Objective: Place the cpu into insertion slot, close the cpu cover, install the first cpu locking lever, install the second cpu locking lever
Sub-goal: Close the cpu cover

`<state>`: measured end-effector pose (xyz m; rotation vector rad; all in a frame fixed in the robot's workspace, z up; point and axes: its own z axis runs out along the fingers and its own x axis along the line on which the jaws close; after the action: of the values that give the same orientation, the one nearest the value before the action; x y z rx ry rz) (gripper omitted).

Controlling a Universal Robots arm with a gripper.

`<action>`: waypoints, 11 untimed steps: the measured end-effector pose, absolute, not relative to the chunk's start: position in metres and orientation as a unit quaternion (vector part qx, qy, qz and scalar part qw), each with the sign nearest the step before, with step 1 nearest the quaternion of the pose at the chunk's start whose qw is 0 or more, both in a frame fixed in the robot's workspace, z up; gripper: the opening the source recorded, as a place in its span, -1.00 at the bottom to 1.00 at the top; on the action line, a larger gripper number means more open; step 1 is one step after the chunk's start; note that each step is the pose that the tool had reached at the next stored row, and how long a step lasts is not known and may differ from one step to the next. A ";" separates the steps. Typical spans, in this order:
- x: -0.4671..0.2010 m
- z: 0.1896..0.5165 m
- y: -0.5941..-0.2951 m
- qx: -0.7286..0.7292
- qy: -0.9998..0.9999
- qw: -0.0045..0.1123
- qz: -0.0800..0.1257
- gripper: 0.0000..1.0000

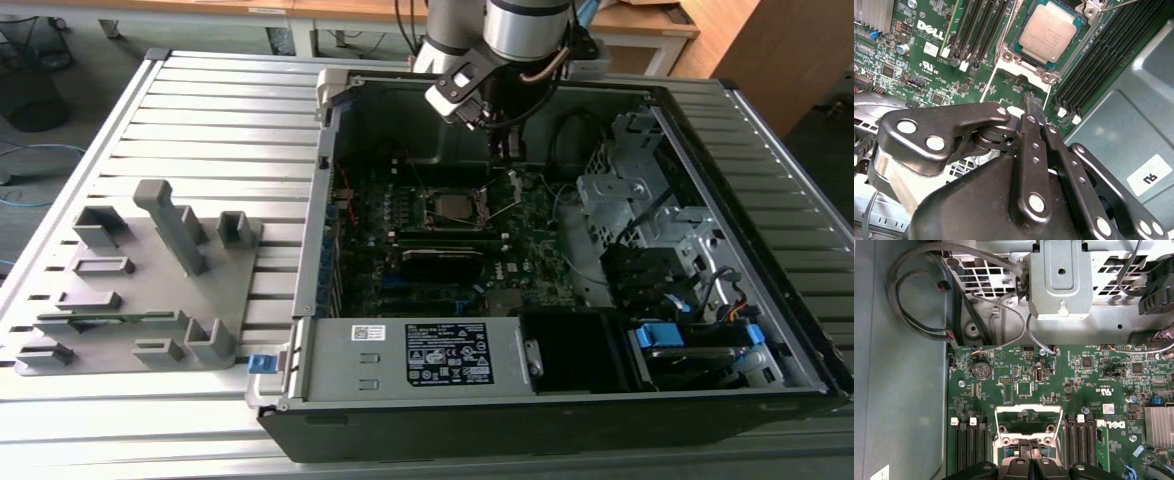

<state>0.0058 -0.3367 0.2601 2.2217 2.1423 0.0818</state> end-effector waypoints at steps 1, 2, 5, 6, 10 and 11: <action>0.006 0.260 -0.337 0.719 0.694 0.027 0.026 -0.79; 0.007 0.260 -0.337 0.719 0.694 0.027 0.026 -0.79; 0.009 0.260 -0.337 0.719 0.694 0.027 0.026 -0.79; 0.010 0.260 -0.337 0.719 0.694 0.027 0.026 -0.79; 0.015 0.260 -0.337 0.719 0.694 0.027 0.026 -0.79; 0.017 0.260 -0.337 0.719 0.694 0.027 0.026 -0.79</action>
<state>0.0168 -0.3367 0.2600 2.2217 2.1423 0.0818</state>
